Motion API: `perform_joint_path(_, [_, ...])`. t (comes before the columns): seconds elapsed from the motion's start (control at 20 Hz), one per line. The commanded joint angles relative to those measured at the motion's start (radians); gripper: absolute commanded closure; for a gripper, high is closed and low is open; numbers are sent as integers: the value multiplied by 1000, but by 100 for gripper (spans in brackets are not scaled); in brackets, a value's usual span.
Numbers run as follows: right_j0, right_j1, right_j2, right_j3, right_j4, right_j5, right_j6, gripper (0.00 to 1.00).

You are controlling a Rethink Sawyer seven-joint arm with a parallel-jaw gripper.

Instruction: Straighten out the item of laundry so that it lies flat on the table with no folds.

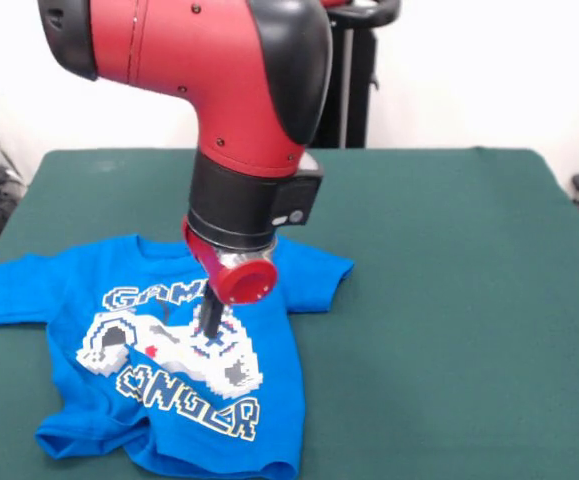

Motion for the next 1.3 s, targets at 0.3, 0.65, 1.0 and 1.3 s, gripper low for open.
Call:
perform_joint_path(0.3, [16, 57, 146, 195, -82, 65, -324, 100])
perform_joint_path(0.65, [66, 132, 68, 160, -178, 0, -215, 100])
perform_joint_path(1.0, [189, 231, -77, 56, -288, -34, 4, 100])
perform_joint_path(1.3, [109, 287, 0, 49, -205, -92, -28, 100])
